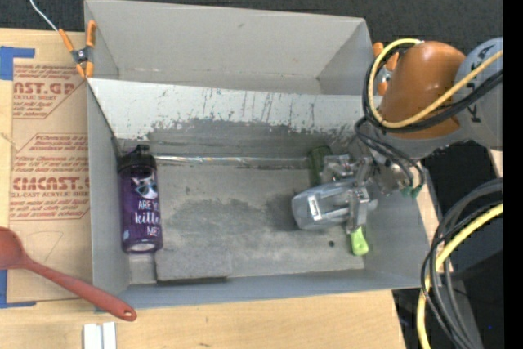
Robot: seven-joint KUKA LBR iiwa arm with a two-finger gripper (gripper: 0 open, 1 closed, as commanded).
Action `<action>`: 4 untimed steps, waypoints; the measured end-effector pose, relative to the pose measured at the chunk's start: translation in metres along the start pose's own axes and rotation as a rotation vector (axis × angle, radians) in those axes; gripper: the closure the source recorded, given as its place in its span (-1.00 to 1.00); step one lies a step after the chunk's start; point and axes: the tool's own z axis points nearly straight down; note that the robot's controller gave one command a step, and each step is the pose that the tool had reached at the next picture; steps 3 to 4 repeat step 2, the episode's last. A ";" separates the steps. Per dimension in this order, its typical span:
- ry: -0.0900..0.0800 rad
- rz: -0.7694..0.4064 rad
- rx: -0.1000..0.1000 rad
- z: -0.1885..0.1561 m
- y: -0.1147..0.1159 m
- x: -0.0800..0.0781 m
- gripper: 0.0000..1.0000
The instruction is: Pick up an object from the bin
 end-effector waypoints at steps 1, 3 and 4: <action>0.004 -0.016 -0.002 -0.055 0.002 0.026 1.00; 0.010 -0.029 -0.004 -0.102 -0.003 0.021 1.00; 0.010 -0.029 -0.004 -0.102 -0.003 0.021 1.00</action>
Offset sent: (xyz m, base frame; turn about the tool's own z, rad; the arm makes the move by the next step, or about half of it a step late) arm 0.0164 -0.0221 0.2264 -0.0614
